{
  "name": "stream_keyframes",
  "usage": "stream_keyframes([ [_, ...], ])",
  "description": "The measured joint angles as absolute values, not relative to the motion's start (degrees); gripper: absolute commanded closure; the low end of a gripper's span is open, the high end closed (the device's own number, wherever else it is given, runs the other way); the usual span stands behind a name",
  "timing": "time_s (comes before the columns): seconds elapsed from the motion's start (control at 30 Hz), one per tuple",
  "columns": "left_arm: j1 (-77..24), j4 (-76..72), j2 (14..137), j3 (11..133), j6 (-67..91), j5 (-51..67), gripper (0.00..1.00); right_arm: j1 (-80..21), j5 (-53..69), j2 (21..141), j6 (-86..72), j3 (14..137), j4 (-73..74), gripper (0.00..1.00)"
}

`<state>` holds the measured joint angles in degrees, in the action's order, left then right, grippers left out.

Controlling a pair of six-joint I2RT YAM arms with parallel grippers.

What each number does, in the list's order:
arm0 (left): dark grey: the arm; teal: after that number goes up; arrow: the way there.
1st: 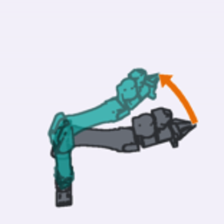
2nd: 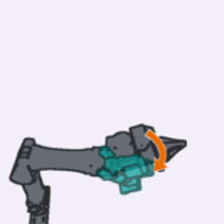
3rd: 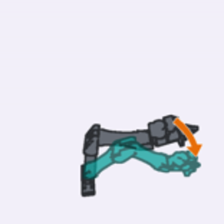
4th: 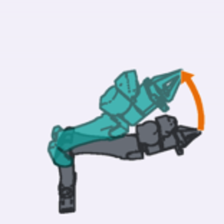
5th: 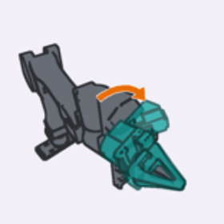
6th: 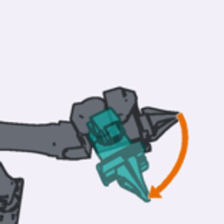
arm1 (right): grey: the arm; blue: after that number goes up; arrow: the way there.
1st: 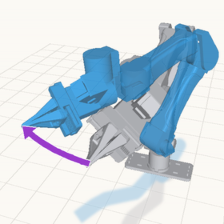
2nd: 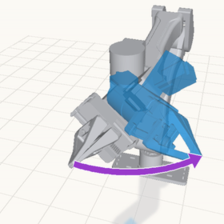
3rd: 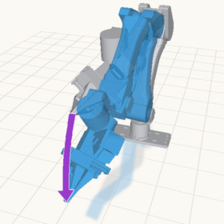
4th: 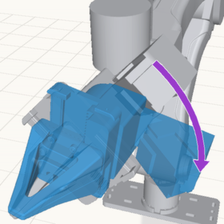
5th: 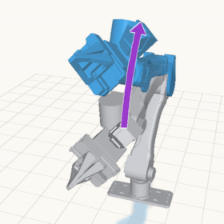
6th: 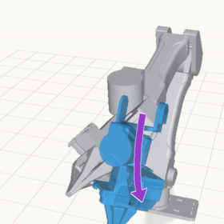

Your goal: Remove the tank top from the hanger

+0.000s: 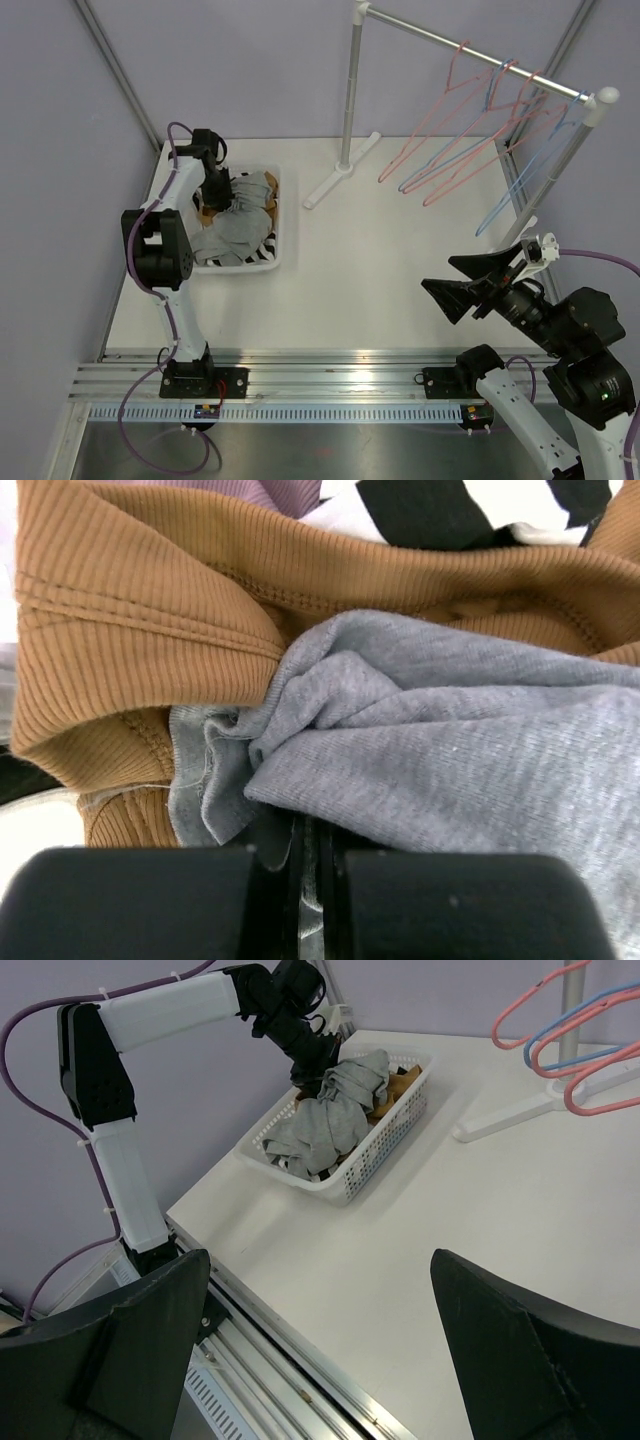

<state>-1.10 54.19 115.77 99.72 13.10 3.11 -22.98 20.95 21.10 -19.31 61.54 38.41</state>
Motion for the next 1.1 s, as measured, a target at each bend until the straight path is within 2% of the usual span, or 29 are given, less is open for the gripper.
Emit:
stream_keyframes([
  [0.07,-1.26,54.19,115.83,99.77,12.88,3.18,0.84,-22.98,21.26,21.02,-19.51,61.14,38.41,0.01],
  [0.2,-1.28,54.94,114.54,100.05,12.43,3.05,0.43,-22.98,21.50,21.02,-19.70,61.21,38.74,0.01],
  [0.27,-1.30,55.83,112.77,100.03,12.58,2.94,0.34,-22.98,20.40,21.04,-19.79,61.47,39.57,0.00],
  [0.4,-1.50,56.71,105.45,99.94,13.45,2.37,0.06,-22.98,16.32,21.52,-20.14,62.28,41.23,0.01],
  [0.43,-1.56,56.01,102.65,99.42,13.72,2.13,0.01,-22.98,15.22,21.87,-20.16,62.50,41.71,0.01],
  [0.63,-2.26,51.18,80.49,93.91,14.83,-0.75,0.01,-22.98,6.46,27.59,-18.72,64.97,46.15,0.01],
  [0.77,-3.60,45.60,62.17,84.01,14.70,-2.76,0.01,-22.98,-0.54,33.06,-16.45,67.18,48.95,0.00],
  [1.0,-5.52,46.61,34.63,72.27,14.61,-7.31,0.01,-22.98,-9.52,36.60,-13.08,67.31,51.99,0.01],
  [1.1,-5.52,50.22,27.90,70.54,14.24,-9.82,0.01,-22.98,-13.02,36.53,-12.10,67.26,52.80,0.00],
])
